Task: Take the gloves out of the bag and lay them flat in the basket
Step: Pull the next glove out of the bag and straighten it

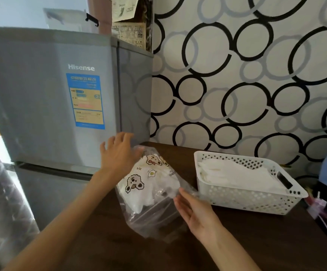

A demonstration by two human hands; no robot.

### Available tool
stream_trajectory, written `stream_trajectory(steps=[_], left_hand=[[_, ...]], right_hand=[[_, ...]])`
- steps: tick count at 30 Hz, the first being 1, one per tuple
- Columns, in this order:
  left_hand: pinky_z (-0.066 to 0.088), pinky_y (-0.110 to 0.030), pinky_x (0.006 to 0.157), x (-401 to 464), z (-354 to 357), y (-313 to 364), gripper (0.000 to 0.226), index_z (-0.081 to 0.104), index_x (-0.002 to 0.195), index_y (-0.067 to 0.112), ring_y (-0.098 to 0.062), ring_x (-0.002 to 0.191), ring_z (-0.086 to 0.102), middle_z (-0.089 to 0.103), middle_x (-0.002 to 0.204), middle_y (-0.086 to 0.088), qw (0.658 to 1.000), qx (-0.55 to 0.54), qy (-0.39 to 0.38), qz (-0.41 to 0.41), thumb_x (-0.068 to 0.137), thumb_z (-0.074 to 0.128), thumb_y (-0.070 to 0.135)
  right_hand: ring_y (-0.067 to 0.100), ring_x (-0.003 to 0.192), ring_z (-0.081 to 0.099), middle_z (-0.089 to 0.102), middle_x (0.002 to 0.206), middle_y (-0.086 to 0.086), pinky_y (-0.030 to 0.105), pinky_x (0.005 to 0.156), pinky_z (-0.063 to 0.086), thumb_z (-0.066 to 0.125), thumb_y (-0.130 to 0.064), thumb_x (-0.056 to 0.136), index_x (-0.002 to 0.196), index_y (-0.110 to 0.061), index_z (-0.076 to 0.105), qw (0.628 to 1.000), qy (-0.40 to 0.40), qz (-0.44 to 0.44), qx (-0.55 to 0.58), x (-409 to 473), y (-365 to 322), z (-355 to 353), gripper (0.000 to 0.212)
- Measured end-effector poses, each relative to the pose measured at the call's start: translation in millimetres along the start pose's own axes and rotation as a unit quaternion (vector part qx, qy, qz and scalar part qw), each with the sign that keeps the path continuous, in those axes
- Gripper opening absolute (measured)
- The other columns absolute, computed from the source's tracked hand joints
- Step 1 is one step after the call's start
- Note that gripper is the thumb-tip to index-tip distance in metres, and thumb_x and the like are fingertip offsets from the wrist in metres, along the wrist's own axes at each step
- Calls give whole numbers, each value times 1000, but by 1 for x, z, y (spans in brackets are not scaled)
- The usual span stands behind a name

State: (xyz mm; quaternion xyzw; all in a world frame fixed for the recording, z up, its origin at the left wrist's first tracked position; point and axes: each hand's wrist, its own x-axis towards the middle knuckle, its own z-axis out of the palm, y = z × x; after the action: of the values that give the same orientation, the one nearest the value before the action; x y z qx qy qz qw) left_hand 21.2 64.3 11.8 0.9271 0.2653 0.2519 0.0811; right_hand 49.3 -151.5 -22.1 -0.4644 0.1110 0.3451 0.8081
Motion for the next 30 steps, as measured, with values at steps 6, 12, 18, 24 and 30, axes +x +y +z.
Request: stream_trajectory(steps=[6,12,18,24,30], left_hand=[[44,-44,100,-51,18,0,78,35,141,26,-26,125,50,35,151,0,983,52,-177,16,79,47,74],[49,-34,79,-35,44,-14,22,54,100,20,-20,95,60,58,115,1,995,-11,-70,67,95,51,42],[49,-43,82,-14,51,-11,26,43,104,14,-33,90,63,66,101,-10,997,-23,-63,22,103,29,37],[48,-41,82,0,43,-12,26,44,108,15,-30,91,62,65,104,-7,994,-31,-88,52,104,27,34],[50,-44,87,-1,54,-14,28,42,116,19,-30,97,63,65,111,-5,994,-36,-88,59,102,30,40]], right_hand=[[21,82,69,68,95,16,31,67,60,64,-5,85,95,-4,63,999,-15,-40,-27,-3,3,17,10],[6,98,62,57,115,-18,16,72,55,56,-8,92,123,-32,57,887,-85,-233,-390,-9,10,11,40],[-2,97,60,65,107,-15,20,88,50,54,-25,95,119,-28,63,649,-32,-354,-673,0,19,10,26],[21,118,53,53,128,4,30,89,43,46,-40,97,133,-15,43,579,45,-318,-749,47,14,52,45],[19,100,59,64,106,4,23,71,37,45,-19,98,103,-13,62,580,53,-367,-726,73,27,67,18]])
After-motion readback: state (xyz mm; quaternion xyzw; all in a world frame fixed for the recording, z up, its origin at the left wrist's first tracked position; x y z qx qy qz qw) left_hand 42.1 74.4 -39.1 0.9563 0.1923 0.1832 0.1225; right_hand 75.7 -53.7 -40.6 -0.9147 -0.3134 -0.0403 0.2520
